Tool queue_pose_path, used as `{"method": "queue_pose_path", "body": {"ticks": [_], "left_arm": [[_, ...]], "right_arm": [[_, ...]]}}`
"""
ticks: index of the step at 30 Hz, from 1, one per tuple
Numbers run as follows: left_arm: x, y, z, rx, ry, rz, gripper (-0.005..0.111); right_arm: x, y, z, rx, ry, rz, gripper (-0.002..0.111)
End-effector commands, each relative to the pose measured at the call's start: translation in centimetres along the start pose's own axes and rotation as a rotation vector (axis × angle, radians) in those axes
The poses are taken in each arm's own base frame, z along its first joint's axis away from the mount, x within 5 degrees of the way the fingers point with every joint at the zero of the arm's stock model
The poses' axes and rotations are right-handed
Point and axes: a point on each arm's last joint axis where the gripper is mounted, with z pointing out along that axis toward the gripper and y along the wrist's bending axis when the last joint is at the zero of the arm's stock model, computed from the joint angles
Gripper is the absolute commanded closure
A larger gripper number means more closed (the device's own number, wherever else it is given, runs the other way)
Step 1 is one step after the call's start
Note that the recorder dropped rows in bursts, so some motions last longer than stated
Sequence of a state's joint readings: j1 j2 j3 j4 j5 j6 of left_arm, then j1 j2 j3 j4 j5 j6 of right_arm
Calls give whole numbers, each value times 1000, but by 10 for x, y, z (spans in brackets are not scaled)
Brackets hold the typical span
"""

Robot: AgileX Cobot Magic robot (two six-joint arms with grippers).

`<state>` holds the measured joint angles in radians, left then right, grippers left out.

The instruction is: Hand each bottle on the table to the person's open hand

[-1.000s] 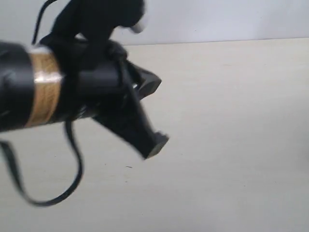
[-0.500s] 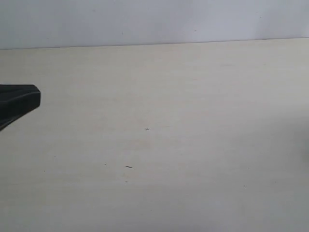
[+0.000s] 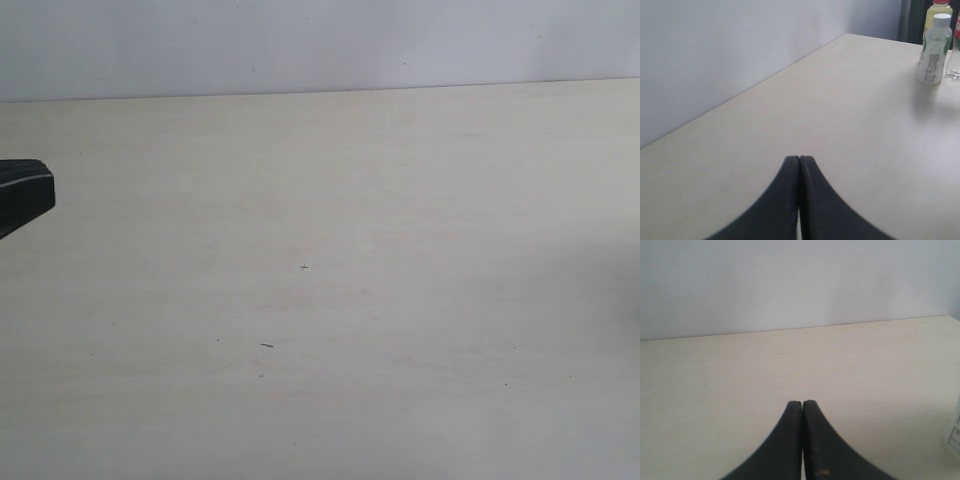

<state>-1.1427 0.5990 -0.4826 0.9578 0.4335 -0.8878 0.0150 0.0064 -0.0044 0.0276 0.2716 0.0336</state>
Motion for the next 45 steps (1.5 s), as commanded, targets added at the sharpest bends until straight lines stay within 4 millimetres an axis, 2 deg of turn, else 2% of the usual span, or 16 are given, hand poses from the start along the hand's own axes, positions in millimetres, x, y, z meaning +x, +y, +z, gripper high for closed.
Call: {"method": "queue_pose_path", "body": {"ticks": [1,4,8,12,18,25,30,33,35,36,39,45], "left_arm": [[2,10,-2,-57,-3,-126,107],[5,31,-8,-193,-43,-349,107],[22,61,-39,-519,-169,-586,107],[40,66,-67,-770,-250,-620,107],[48,65,-84,-942,-313,-626,107],[50,66,-85,-974,-302,-620,107],[60,66,-81,-973,-271,-637,107],[71,64,-74,-945,-230,-639,107],[79,61,-66,-893,-161,-560,107],[84,59,-62,-861,-94,-450,107],[96,53,-52,-778,-31,-341,107],[129,47,-47,-791,-33,-308,107]], "right_arm": [[1,0,0,5,-6,-6,108],[1,0,0,5,-6,-6,108],[1,0,0,5,-6,-6,108],[1,0,0,5,-6,-6,108],[1,0,0,5,-6,-6,108],[1,0,0,5,-6,-6,108],[1,0,0,5,-6,-6,108],[1,0,0,5,-6,-6,108],[1,0,0,5,-6,-6,108],[1,0,0,5,-6,-6,108],[1,0,0,5,-6,-6,108],[1,0,0,5,-6,-3,108]]}}
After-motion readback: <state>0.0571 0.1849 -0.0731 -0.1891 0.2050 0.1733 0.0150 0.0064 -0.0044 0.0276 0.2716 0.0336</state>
